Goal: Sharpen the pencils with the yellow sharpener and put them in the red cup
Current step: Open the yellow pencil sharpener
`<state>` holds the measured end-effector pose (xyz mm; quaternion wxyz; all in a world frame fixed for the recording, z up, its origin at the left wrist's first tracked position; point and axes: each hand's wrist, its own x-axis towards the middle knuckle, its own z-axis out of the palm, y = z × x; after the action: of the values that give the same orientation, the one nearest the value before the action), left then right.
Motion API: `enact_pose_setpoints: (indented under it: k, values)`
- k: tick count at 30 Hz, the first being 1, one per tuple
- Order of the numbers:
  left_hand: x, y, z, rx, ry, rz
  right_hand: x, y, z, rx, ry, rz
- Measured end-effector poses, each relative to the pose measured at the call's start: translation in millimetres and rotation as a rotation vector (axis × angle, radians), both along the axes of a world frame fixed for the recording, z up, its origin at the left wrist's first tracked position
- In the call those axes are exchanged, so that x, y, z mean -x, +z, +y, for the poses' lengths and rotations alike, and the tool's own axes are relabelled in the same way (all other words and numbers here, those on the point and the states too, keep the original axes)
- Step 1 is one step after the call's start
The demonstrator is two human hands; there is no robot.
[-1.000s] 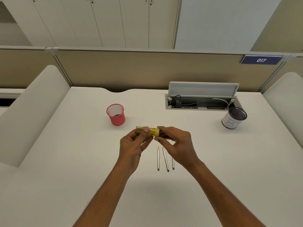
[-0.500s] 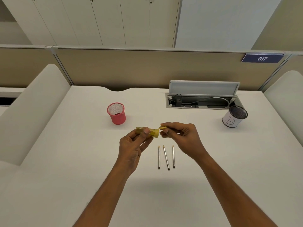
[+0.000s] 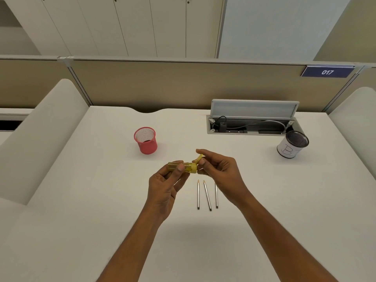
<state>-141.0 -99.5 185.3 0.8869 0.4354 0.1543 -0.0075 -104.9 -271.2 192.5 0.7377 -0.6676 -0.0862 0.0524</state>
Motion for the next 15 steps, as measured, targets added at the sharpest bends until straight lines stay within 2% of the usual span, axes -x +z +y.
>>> enact_pose_setpoints:
  k: [5, 11, 15]
  values:
    - [0, -2, 3, -0.007, -0.009, -0.028, 10, 0, -1, -0.112, 0.019, 0.111]
    - [2, -2, -3, 0.002, -0.035, -0.035, 13, 1, -1, -0.025, -0.041, 0.028]
    - [2, 0, -10, 0.043, -0.001, 0.045, 16, -1, -4, 0.011, -0.079, -0.038]
